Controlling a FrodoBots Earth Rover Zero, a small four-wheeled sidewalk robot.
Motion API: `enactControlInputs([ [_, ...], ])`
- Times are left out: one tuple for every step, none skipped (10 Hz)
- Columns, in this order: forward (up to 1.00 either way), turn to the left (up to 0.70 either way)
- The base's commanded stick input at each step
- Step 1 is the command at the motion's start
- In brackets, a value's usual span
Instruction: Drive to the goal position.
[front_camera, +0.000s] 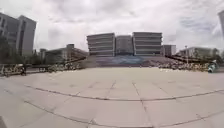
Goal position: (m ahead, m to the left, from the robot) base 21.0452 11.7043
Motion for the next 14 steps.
enactControlInputs([
  [1.00, -0.38],
  [1.00, -0.39],
  [1.00, -0.21],
  [1.00, -0.05],
  [1.00, 0.00],
  [1.00, 0.00],
  [1.00, 0.00],
  [1.00, 0.00],
  [1.00, 0.00],
  [1.00, 0.00],
  [1.00, 0.00],
  [1.00, 0.00],
  [1.00, 0.00],
  [1.00, 0.00],
])
